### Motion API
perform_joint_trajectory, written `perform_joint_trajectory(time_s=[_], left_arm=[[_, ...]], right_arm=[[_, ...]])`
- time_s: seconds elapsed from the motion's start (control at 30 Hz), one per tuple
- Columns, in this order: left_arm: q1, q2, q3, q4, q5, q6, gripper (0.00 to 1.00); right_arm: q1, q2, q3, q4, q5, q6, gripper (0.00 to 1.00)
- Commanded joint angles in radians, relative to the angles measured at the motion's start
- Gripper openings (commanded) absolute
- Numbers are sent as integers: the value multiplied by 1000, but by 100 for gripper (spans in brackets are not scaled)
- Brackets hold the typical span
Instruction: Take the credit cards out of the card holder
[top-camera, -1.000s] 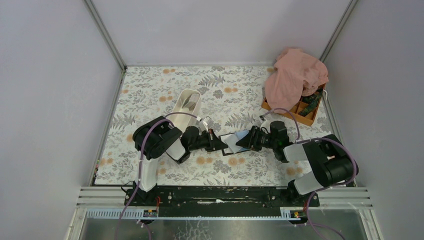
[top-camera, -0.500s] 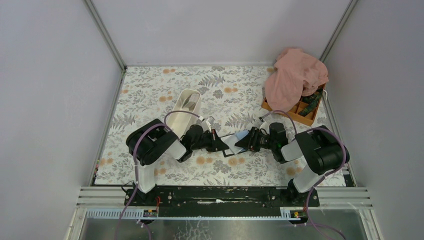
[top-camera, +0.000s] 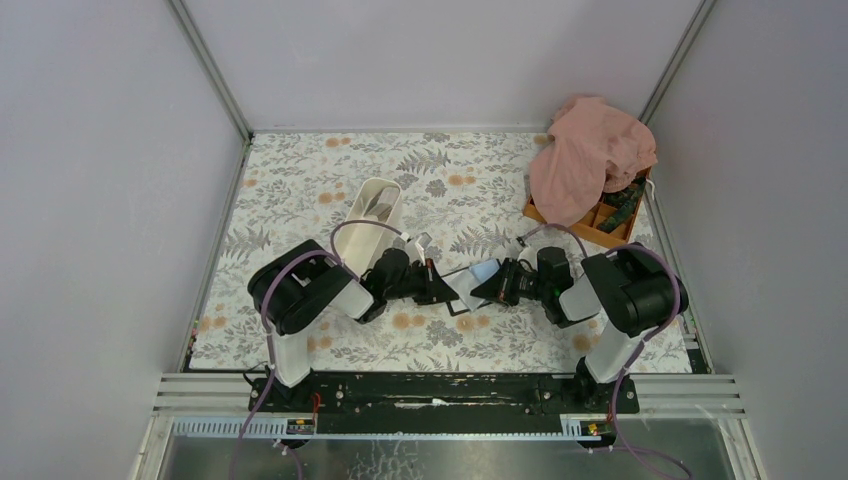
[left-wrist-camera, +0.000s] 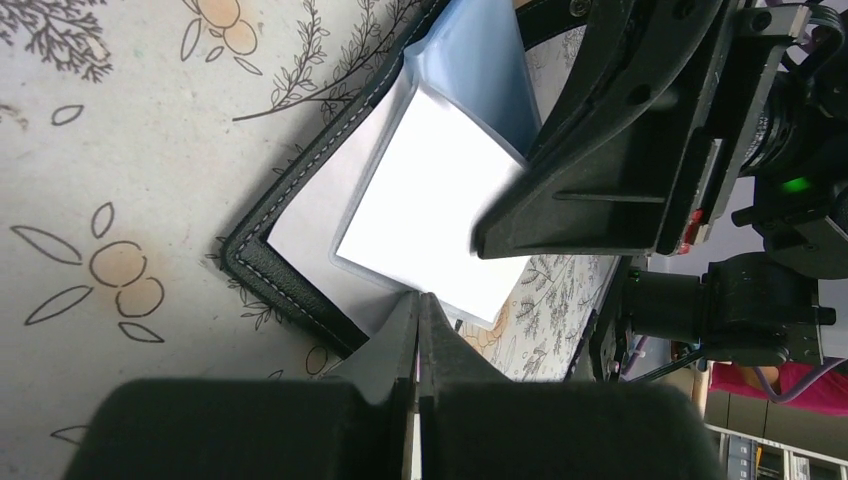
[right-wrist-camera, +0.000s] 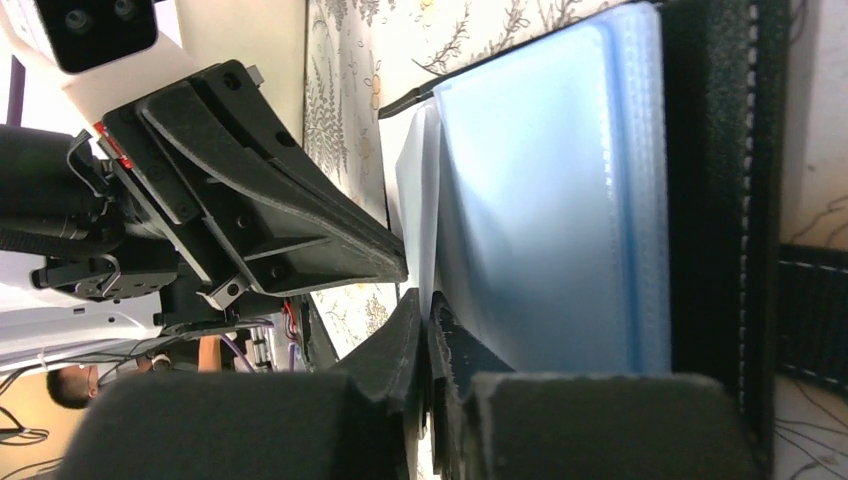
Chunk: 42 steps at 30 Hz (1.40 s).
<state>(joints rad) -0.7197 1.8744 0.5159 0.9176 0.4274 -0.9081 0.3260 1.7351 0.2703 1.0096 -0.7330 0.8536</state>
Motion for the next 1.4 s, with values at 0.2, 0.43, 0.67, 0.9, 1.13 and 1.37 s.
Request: perform_joint_trajectory(time_s=[0.2,0.43,0.67,0.9,1.13,1.37], left_arm=[[-6,53,23,46,1,2,0],[-1,-51,69,-103,-32,81,0],[1,-103,81,-128,-21,105,0],[-17,-110,90,-134,-21,110,0],[-70,-62,122,-114,-20,90,0],[-106,45,183,-80,-8,70,0]], right_arm=[[-1,-63,-1,-27,-2,-73,0],[10,-263,39,-341,120,-234,0],[38,-454,55,-630,265,-351,0],[150,-618,120,-870,487,-445,0],[215,-613,117,-879,523,-430,0],[252,-626,104,-837,533,-375,1]])
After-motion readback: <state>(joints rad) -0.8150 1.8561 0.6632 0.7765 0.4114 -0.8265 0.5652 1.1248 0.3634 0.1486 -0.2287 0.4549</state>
